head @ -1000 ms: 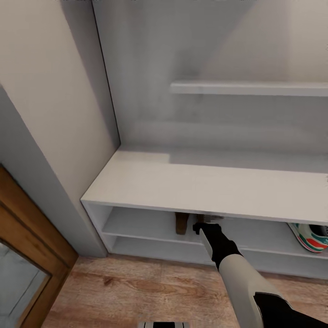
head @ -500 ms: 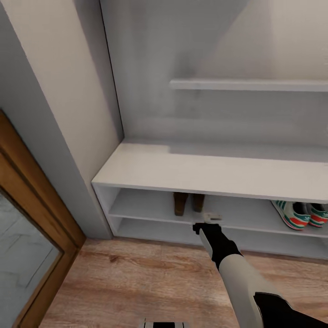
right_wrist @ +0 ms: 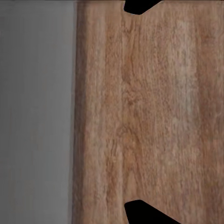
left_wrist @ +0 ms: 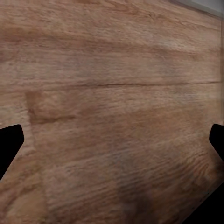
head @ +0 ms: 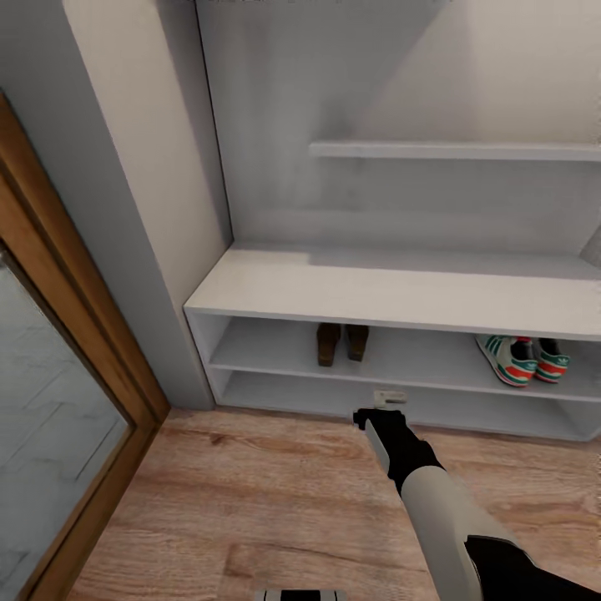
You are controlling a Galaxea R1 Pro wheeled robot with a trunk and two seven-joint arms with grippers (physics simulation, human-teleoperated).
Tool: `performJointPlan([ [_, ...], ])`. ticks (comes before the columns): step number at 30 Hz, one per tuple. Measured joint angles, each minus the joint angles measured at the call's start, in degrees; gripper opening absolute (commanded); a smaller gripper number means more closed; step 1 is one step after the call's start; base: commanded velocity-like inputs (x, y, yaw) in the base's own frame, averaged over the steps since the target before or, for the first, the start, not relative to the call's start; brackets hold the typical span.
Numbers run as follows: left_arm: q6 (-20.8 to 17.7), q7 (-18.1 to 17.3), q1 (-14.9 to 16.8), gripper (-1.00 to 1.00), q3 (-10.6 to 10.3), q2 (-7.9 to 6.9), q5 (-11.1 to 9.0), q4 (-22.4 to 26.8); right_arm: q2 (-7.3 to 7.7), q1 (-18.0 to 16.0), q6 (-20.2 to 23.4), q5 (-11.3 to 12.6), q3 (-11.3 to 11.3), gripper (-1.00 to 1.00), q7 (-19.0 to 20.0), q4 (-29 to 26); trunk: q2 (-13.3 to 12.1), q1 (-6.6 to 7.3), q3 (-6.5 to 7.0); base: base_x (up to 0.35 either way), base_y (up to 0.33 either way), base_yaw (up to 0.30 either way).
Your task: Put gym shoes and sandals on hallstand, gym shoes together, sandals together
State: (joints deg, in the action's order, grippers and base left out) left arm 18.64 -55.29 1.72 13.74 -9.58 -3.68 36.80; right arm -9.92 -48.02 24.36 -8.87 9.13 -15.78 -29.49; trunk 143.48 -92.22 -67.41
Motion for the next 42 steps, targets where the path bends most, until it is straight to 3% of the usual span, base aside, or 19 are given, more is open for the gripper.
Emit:
performJointPlan([
  [20,0.02,0.42,0.0,1.0,0.46,-0.41,0.12,-0.04,0.0,0.22,-2.54,-0.05,-0.02,1.0,0.35,0.07,0.0,0.0,0.0,-0.337,0.0,0.0],
  [28,0.1,0.43,-0.08,1.0,4.21,-0.7,0.26,-0.07,0.0,0.33,-2.98,-0.07,-0.07,1.0,0.38,1.6,0.0,0.03,0.0,-0.195,0.0,0.0],
  [33,0.12,0.44,-0.09,1.0,4.6,-0.76,0.24,-0.03,-0.01,0.72,-3.56,-0.09,-0.07,1.0,0.43,3.28,0.0,0.03,0.0,-0.025,0.0,0.0],
  [42,0.14,0.45,-0.03,1.0,4.84,-0.92,0.13,0.04,0.77,1.36,-15.38,-0.13,-0.16,1.0,0.73,14.92,-0.01,0.06,0.21,-0.003,0.0,0.0],
])
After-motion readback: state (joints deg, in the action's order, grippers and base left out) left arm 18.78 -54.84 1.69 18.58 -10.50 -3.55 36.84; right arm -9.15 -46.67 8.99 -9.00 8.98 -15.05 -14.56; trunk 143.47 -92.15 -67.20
